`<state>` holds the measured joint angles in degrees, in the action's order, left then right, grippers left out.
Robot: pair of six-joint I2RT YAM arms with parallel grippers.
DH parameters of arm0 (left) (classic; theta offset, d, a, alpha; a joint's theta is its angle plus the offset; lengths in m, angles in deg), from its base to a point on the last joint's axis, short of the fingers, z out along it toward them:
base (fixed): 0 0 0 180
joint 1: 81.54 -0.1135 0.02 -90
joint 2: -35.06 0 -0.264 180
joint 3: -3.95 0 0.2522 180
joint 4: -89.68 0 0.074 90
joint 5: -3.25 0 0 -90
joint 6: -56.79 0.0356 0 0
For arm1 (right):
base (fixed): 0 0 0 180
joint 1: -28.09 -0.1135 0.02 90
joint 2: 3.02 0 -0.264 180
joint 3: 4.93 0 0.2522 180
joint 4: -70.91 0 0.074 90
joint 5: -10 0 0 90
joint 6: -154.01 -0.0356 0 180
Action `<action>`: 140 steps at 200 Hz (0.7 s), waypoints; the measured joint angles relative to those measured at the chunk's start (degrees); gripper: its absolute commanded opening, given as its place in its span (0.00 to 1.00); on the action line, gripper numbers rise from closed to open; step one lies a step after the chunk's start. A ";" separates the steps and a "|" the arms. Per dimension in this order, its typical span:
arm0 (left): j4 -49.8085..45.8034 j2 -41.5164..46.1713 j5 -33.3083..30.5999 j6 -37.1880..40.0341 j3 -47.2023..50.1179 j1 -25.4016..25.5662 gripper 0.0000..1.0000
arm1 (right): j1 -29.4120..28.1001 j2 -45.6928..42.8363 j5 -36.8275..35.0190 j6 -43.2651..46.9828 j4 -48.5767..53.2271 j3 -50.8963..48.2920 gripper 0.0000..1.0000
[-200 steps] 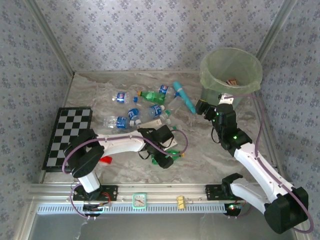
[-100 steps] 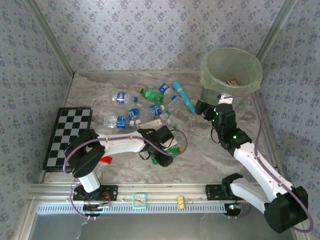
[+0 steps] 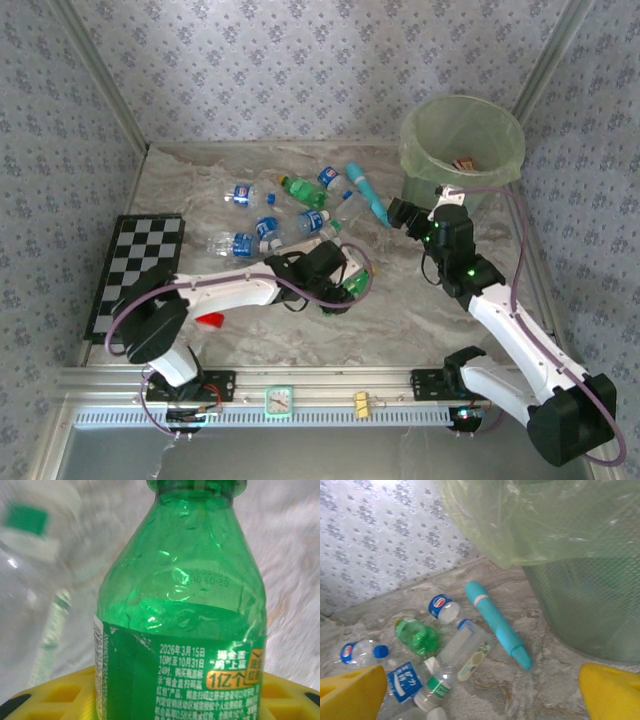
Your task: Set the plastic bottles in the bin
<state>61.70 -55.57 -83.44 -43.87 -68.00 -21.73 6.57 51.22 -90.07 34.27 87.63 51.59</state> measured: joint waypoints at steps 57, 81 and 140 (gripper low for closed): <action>19.76 8.15 -1.99 -7.61 6.19 -8.94 0.50 | 1.03 4.28 14.12 -2.51 -4.07 3.02 0.91; 25.05 8.15 -2.29 -9.01 6.21 -10.97 0.50 | 1.01 7.39 21.11 -4.20 -7.56 3.45 0.88; 30.64 8.13 1.46 -12.09 7.08 -11.34 0.50 | 0.11 14.86 33.07 -8.48 -16.15 4.61 0.80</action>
<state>92.34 -47.44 -81.97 -55.95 -60.92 -33.08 6.68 66.08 -57.00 25.79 71.48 56.21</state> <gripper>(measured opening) 0.501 0.809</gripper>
